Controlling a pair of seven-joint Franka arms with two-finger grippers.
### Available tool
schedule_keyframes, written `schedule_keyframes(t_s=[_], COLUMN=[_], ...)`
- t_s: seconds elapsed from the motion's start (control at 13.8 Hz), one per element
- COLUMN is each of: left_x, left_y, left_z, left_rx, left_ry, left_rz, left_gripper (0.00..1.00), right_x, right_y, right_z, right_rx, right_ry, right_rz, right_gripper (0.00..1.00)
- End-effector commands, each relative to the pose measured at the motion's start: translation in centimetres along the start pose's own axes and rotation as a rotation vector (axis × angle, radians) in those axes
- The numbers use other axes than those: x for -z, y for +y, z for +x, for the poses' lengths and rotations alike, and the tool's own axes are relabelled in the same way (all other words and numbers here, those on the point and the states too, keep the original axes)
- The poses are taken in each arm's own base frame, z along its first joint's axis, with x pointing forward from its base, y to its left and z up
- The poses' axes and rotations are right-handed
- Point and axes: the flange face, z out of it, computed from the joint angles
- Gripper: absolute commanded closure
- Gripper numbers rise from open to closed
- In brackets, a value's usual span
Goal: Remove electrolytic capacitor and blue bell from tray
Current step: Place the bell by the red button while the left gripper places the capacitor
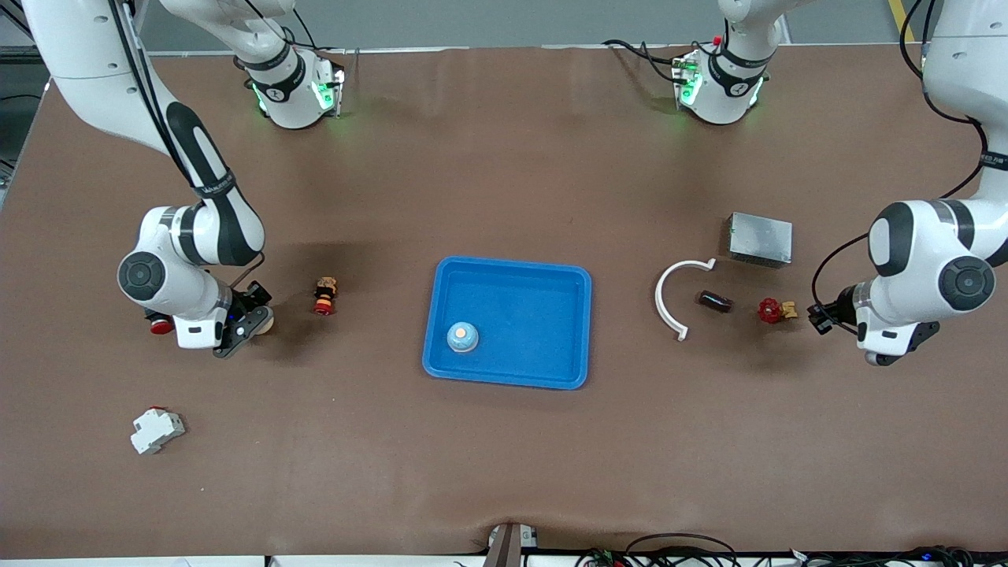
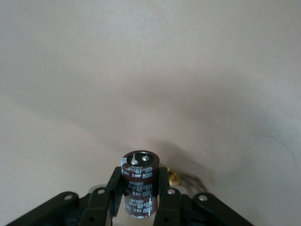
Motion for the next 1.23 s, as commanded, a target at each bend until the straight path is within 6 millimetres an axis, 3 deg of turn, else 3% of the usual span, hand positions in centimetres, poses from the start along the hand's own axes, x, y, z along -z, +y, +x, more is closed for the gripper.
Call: schedule_keyframes(t_s=[0.0, 0.14, 0.29, 0.43, 0.65, 0.8, 0.87, 1.01, 1.08, 1.16], left_x=[-1.4, -1.9, -2.8, -3.4, -3.5, -3.7, -3.6, -3.6, -3.4, -3.4], left_y=[-1.0, -1.2, -1.0, -1.4, -1.3, -1.3, -1.2, -1.3, -1.3, -1.2], left_z=[0.9, 1.1, 1.2, 1.4, 1.4, 1.5, 1.6, 1.6, 1.7, 1.6], left_rx=[-0.049, -0.055, -0.060, -0.050, -0.052, -0.051, -0.052, -0.050, -0.051, -0.054], left_ry=[0.045, 0.055, 0.055, 0.051, 0.057, 0.053, 0.056, 0.056, 0.059, 0.059], left_rz=[0.028, 0.023, 0.013, 0.009, 0.002, 0.002, 0.001, 0.001, 0.001, 0.001], left_gripper=[1.00, 1.00, 1.00, 1.00, 1.00, 1.00, 0.97, 0.69, 0.42, 0.01], right_x=[0.3, 0.3, 0.4, 0.4, 1.1, 3.3, 4.6, 6.3, 7.4, 8.8], right_y=[0.5, 0.4, 0.3, 0.4, 0.9, 0.6, -0.5, -1.9, -3.1, -4.5], right_z=[0.1, 0.1, 0.1, 0.0, -0.5, -0.4, 0.5, 1.7, 2.8, 3.9], right_rx=[0.012, 0.014, 0.014, 0.012, 0.000, 0.003, -0.021, -0.122, -0.173, -0.248], right_ry=[0.011, 0.009, 0.003, 0.005, 0.013, 0.012, 0.027, 0.030, 0.022, 0.011], right_rz=[-0.001, 0.000, 0.006, 0.004, 0.001, 0.019, 0.062, 0.132, 0.138, 0.137], right_gripper=[0.86, 0.83, 0.47, 0.04, 0.00, 0.00, 0.00, 0.00, 0.00, 0.00])
